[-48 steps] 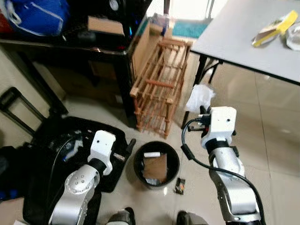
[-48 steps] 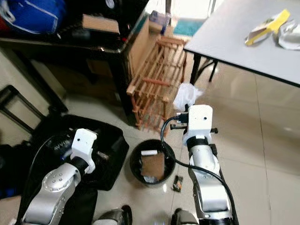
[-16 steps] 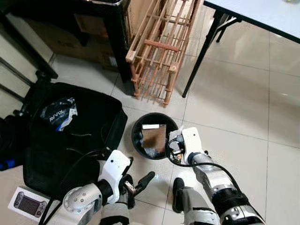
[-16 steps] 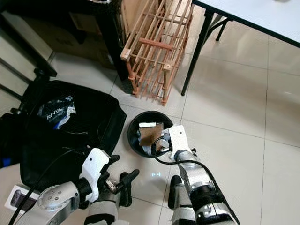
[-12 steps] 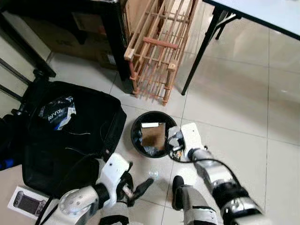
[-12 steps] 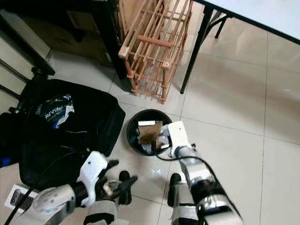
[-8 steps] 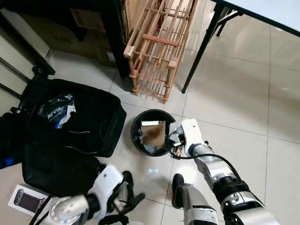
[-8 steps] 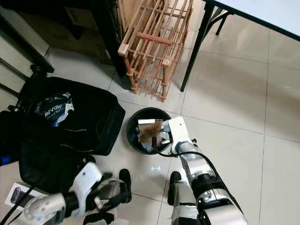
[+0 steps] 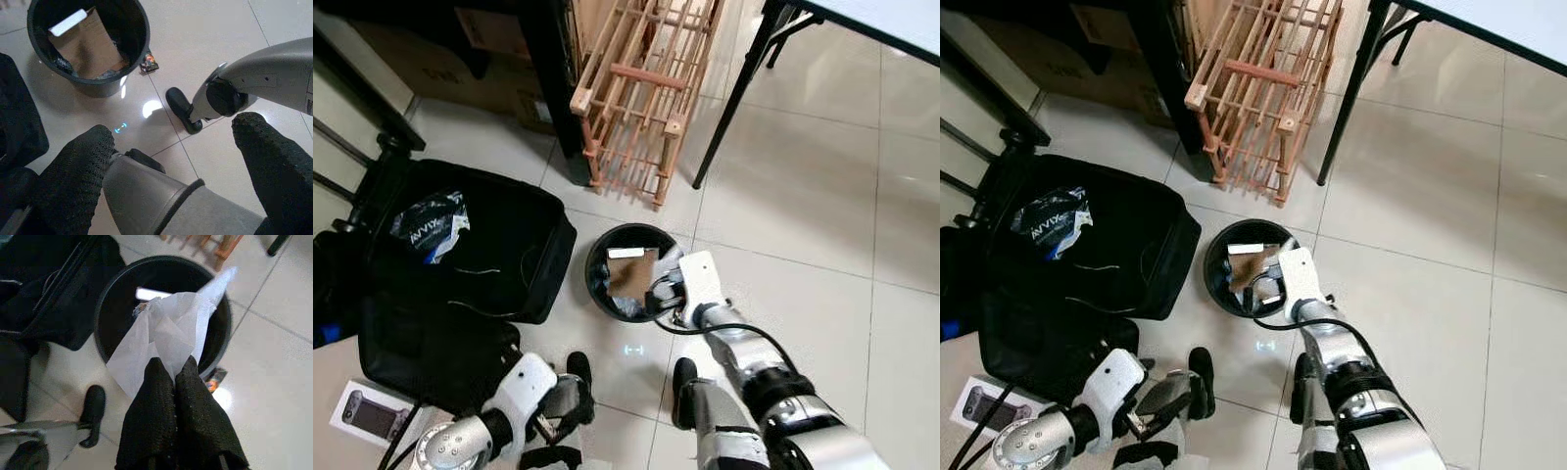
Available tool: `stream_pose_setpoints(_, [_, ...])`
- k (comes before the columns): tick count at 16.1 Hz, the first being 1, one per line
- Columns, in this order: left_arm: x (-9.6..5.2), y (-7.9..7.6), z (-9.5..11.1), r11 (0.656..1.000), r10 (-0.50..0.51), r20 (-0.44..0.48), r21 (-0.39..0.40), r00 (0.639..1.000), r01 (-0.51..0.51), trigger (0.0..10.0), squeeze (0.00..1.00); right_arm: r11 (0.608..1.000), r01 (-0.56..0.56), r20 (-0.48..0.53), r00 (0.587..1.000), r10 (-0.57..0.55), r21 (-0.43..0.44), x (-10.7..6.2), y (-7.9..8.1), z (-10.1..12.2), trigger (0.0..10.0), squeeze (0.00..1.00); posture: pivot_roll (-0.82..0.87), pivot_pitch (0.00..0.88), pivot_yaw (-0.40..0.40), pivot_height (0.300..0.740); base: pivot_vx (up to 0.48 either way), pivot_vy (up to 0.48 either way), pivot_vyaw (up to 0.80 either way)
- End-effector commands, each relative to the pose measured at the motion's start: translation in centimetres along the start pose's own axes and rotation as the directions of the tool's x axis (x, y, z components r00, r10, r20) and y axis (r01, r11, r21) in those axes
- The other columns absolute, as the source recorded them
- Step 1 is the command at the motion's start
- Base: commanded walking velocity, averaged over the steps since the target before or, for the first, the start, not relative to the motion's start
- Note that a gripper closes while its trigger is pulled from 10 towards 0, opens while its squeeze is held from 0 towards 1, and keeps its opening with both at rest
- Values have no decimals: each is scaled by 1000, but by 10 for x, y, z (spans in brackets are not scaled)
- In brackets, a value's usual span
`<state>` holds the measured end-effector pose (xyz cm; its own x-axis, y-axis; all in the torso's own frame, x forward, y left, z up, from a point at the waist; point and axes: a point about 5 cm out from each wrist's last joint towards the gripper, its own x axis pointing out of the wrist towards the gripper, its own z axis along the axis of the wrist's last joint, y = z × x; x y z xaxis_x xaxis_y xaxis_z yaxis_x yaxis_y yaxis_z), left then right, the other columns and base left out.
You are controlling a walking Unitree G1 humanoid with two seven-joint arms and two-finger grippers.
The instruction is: Picking trash to rubbish bin
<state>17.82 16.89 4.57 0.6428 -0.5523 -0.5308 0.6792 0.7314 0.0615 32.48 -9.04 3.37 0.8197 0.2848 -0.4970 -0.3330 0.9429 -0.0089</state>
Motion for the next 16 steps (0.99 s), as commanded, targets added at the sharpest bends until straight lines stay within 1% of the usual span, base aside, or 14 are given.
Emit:
stream_pose_setpoints(1, [-4, -2, -1, 1000, 20, 8, -9, 1000, -20, 10000, 0, 998, -46, -108, 993, 50, 33, -1, 11, -25, 10000, 0, 212, 518, 30, 740, 0, 0, 0])
stream_pose_setpoints(3, [-8, 1, -3, 998, 58, 9, 4, 998, -58, 10000, 0, 996, -84, -128, 988, 87, 29, 0, 20, -27, 10000, 0, 219, 532, 26, 740, 0, 0, 0])
stream_pose_setpoints(4, [-10, 5, -5, 996, 84, 5, 9, 996, -84, 10000, 0, 994, -97, -146, 984, 102, 43, 1, 24, -28, 10000, 0, 222, 534, 24, 740, 0, 0, 0])
stream_pose_setpoints(6, [-13, 3, -4, 996, 83, 7, 8, 997, -83, 10000, 0, 994, -104, -161, 981, 110, 41, 1, 30, -32, 10000, 0, 231, 540, 22, 740, 0, 0, 0])
stream_pose_setpoints(8, [-15, 3, -4, 996, 86, 11, 19, 996, -86, 10000, 0, 993, -112, -162, 980, 116, 33, 1, 32, -33, 10000, 0, 231, 541, 23, 740, 0, 0, 0])
stream_pose_setpoints(11, [-16, 15, -10, 991, 126, -3, 35, 992, -126, 10000, 0, 994, -108, -154, 982, 111, 24, 1, 30, -32, 10000, 0, 222, 536, 22, 740, 0, 0, 0])
stream_pose_setpoints(14, [-15, 13, -11, 993, 110, -5, 36, 994, -109, 10000, 0, 995, -97, -134, 986, 98, 19, 2, 28, -31, 10000, 0, 219, 532, 26, 740, 0, 0, 0])
stream_pose_setpoints(15, [-14, 12, -12, 994, 105, -4, 36, 995, -104, 10000, 0, 997, -79, -122, 989, 79, 7, 2, 25, -29, 10000, 396, 219, 531, 28, 740, 0, 0, 0])
stream_pose_setpoints(16, [-15, 11, -13, 994, 104, -5, 35, 995, -104, 10000, 0, 998, -68, -114, 991, 68, 6, 2, 23, -29, 10000, 1000, 222, 533, 29, 740, 0, 0, 0])
